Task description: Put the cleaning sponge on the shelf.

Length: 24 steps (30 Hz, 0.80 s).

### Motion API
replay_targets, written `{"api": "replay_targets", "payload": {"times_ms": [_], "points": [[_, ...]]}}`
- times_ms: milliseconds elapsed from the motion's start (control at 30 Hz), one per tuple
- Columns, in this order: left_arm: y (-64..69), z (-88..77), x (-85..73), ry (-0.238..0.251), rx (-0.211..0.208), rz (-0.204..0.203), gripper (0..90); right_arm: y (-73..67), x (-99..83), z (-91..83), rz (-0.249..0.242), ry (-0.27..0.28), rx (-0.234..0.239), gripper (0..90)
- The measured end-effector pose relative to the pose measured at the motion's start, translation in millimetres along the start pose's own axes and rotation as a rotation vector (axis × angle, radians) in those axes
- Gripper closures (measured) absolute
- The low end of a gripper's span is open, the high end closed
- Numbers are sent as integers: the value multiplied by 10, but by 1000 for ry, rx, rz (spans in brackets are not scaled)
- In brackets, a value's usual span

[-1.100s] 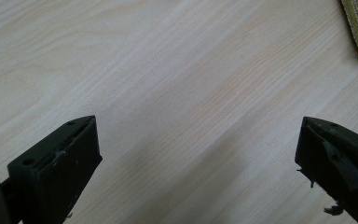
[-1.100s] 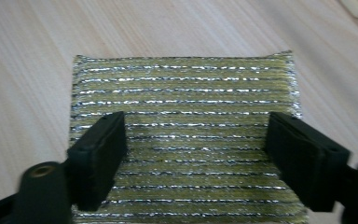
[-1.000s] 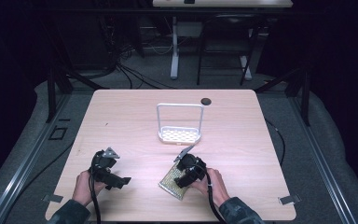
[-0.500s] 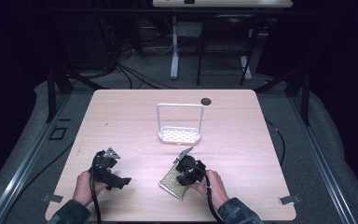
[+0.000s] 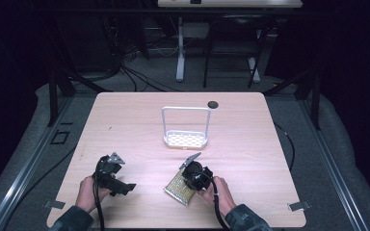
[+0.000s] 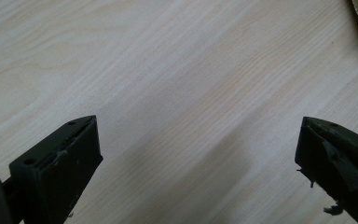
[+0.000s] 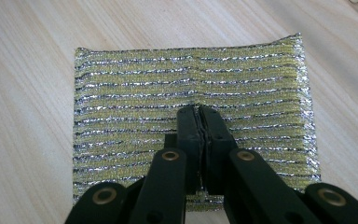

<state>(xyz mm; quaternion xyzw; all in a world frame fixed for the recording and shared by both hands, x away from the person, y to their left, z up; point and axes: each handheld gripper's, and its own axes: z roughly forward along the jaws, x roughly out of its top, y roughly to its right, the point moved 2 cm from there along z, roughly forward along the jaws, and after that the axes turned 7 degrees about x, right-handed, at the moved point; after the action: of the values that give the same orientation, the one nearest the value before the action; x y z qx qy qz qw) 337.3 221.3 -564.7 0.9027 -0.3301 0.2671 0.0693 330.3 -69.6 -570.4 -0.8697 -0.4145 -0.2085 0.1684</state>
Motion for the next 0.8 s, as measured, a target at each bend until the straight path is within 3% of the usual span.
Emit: {"api": "replay_targets", "payload": {"times_ms": [433,800], "points": [[-11,-22,10,20,4,-3,2,-30,18,-43,-2,59,-16,900],[-4,-24,14,21,3,-3,2,43,53,-257,28,125,-35,900]]}}
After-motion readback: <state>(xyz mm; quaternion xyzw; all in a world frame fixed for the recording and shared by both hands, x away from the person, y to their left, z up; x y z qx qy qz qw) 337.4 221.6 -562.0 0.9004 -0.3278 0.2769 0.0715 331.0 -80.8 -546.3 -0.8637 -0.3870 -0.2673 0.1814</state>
